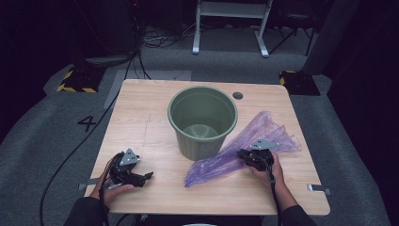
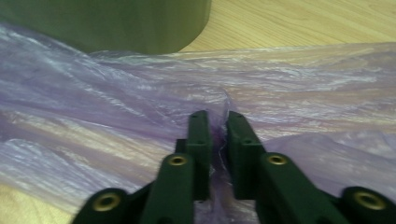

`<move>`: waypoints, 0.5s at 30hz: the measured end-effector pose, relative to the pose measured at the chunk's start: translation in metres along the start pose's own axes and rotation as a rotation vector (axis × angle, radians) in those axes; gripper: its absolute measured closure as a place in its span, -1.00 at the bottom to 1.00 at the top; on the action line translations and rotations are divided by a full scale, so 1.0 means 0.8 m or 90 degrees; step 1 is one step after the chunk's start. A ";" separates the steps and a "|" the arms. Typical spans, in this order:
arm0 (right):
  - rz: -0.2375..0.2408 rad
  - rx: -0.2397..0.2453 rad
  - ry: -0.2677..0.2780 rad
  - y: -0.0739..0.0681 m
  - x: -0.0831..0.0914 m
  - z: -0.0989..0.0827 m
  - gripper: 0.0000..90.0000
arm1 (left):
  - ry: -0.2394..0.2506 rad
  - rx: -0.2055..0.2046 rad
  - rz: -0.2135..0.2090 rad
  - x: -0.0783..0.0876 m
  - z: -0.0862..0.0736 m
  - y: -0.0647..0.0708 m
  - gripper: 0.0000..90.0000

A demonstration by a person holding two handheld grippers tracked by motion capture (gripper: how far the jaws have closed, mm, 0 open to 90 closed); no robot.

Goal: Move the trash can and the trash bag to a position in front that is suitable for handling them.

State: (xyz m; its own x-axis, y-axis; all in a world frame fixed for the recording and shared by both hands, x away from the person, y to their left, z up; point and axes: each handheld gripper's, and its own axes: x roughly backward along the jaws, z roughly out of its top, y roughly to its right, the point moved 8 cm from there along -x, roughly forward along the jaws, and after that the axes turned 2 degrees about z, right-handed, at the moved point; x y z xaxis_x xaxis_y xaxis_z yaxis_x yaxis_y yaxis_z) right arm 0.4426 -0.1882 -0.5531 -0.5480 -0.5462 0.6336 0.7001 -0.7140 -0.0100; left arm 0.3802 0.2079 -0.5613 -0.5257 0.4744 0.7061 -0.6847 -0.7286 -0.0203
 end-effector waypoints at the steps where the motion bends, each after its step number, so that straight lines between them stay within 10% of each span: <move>1: -0.002 0.004 0.000 -0.001 0.000 0.000 0.89 | 0.000 0.004 0.000 0.000 0.000 0.000 -0.75; 15: 0.021 0.010 0.023 -0.006 0.020 0.001 1.00 | 0.000 0.002 -0.001 -0.001 0.000 0.000 -0.75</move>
State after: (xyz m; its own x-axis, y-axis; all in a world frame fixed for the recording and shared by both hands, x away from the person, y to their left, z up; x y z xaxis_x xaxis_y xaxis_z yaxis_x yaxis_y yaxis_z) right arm 0.4310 -0.1930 -0.5422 -0.5409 -0.5846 0.6047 0.7250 -0.6885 -0.0172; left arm 0.3806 0.2074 -0.5614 -0.5248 0.4757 0.7060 -0.6835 -0.7297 -0.0164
